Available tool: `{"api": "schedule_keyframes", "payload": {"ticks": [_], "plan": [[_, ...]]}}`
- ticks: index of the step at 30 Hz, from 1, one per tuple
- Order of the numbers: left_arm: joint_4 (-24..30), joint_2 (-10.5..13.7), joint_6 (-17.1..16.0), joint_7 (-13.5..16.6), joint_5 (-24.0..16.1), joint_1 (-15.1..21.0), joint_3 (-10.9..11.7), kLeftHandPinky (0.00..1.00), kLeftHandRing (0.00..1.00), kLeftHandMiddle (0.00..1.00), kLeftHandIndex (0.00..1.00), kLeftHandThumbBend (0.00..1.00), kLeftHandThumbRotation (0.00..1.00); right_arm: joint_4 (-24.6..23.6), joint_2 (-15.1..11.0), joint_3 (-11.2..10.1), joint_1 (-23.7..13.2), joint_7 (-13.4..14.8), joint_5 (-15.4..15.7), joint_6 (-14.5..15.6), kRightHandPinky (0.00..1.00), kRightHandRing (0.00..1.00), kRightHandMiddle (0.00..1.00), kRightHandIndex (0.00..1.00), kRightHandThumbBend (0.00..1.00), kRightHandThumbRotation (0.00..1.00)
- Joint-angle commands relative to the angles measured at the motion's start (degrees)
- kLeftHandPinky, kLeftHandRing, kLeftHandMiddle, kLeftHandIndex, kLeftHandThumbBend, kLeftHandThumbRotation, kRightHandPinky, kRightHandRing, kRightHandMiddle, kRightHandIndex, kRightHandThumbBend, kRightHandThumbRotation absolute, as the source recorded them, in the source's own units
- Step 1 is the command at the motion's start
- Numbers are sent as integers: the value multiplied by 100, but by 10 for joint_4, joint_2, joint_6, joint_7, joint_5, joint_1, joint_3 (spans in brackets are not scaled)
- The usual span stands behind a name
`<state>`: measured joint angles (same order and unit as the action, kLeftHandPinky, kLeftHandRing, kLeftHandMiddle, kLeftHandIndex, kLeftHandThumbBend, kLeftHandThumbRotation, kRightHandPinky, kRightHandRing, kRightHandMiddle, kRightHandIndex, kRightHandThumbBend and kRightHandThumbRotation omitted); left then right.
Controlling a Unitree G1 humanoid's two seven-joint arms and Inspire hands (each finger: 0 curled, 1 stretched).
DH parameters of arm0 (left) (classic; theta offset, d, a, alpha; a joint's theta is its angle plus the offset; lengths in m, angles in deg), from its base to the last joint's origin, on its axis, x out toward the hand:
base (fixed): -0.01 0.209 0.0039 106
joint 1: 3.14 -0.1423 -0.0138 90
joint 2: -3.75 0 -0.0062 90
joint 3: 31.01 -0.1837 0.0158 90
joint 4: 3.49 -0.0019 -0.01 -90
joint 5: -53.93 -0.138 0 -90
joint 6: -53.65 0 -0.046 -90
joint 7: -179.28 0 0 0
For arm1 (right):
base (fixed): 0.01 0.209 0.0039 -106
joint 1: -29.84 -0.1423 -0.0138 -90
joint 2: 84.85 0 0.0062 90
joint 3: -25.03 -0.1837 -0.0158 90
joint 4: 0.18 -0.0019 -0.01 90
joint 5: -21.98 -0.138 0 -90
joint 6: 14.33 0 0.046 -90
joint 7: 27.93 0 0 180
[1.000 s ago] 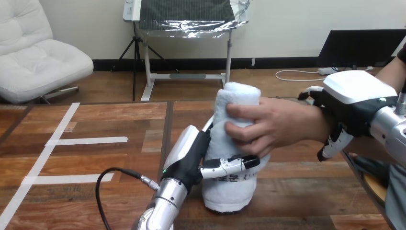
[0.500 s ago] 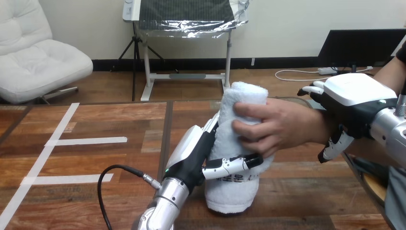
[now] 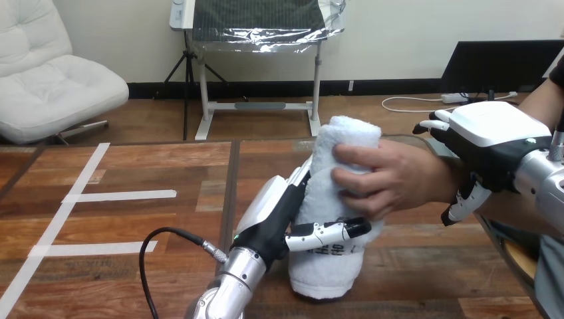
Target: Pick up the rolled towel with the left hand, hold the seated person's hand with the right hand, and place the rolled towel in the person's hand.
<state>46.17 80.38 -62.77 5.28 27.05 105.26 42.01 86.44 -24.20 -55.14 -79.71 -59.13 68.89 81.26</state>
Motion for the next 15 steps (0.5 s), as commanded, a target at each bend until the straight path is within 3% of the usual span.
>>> {"api": "schedule_keyframes", "payload": {"ticks": [1,12,15], "plan": [[18,5,-4,-6,0,25,-9,100,100,100,100,100,70,-7,-2,-16,-32,10,-6,5,92,99,100,92,85,7],[26,9,-5,-12,7,15,-6,100,100,100,100,100,69,-24,-4,-25,-20,15,-17,5,92,98,99,91,85,4],[21,8,-24,-11,18,10,-1,100,100,100,100,100,69,-40,-6,-33,-10,18,-22,6,91,97,99,91,85,4]]}}
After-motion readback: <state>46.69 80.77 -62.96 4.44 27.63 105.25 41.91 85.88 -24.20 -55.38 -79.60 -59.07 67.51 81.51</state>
